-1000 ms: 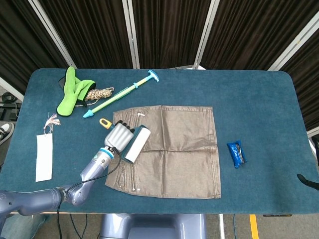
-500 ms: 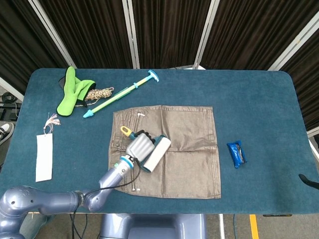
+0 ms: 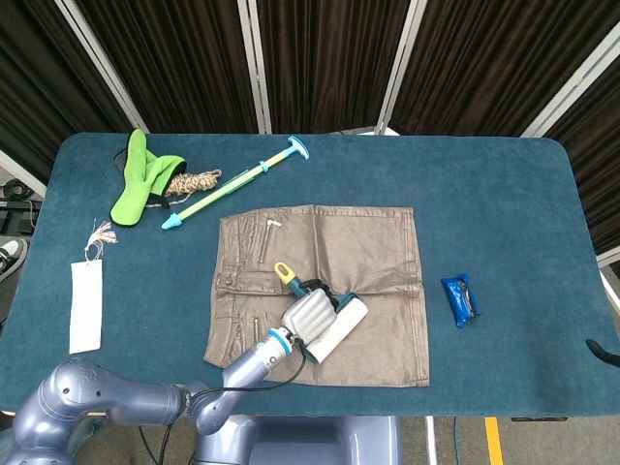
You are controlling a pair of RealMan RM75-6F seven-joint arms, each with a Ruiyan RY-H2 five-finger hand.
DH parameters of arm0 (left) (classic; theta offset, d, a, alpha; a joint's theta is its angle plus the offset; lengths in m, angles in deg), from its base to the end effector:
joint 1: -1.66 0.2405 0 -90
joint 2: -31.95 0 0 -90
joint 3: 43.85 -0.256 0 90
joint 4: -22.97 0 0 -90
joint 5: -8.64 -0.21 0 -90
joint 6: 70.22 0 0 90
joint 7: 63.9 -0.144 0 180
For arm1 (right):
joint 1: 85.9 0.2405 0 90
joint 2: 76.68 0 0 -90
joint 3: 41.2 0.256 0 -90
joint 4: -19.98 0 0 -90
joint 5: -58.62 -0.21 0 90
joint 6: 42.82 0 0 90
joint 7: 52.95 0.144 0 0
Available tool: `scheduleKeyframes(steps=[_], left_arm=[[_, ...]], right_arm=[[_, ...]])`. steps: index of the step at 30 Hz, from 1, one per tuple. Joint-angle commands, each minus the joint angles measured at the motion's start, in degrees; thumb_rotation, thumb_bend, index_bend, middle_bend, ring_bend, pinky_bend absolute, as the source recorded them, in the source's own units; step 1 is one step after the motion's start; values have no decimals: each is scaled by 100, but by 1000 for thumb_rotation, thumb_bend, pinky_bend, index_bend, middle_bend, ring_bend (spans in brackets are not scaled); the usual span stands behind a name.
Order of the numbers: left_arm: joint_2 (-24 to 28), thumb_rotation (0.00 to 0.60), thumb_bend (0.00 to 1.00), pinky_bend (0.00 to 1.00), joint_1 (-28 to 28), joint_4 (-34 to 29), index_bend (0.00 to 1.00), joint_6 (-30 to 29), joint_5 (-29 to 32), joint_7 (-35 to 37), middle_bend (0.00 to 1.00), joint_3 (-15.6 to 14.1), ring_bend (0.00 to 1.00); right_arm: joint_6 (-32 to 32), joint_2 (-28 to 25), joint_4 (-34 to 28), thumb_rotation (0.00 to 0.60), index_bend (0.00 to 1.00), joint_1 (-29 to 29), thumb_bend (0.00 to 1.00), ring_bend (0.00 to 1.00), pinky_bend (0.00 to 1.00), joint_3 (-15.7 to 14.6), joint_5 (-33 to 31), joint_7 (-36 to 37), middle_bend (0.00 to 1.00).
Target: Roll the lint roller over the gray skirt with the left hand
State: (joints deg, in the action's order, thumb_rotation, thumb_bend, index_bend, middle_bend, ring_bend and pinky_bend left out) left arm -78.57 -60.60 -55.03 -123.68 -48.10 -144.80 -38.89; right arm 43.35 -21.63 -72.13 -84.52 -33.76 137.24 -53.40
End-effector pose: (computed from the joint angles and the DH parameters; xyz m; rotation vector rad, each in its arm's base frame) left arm -0.0155 0.2878 -0.1423 -2.2499 0.2686 -0.5349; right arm -0.3371 -0.1764 0.2345 1.2330 -0.7782 0.7513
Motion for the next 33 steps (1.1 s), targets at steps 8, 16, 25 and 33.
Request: scheduleKeyframes(steps=[8, 16, 25, 33], left_arm=[[201, 600, 889, 505, -64, 42, 662, -159, -93, -140, 516, -197, 414], [955, 600, 889, 506, 83, -105, 663, -322, -113, -180, 517, -456, 414], [1634, 600, 894, 508, 394, -6, 666, -454, -43, 63, 518, -747, 415], [1832, 600, 897, 509, 553, 251, 674, -571, -269, 343, 522, -851, 419]], right_arm=[[25, -3, -3, 600, 0, -13, 0, 0, 0, -3, 12, 2, 0], [54, -8, -26, 600, 0, -21, 0, 0, 0, -4, 31, -15, 0], [91, 1, -75, 600, 0, -23, 0, 0, 0, -11, 74, -73, 0], [96, 14, -101, 600, 0, -13, 0, 0, 0, -20, 103, -137, 0]])
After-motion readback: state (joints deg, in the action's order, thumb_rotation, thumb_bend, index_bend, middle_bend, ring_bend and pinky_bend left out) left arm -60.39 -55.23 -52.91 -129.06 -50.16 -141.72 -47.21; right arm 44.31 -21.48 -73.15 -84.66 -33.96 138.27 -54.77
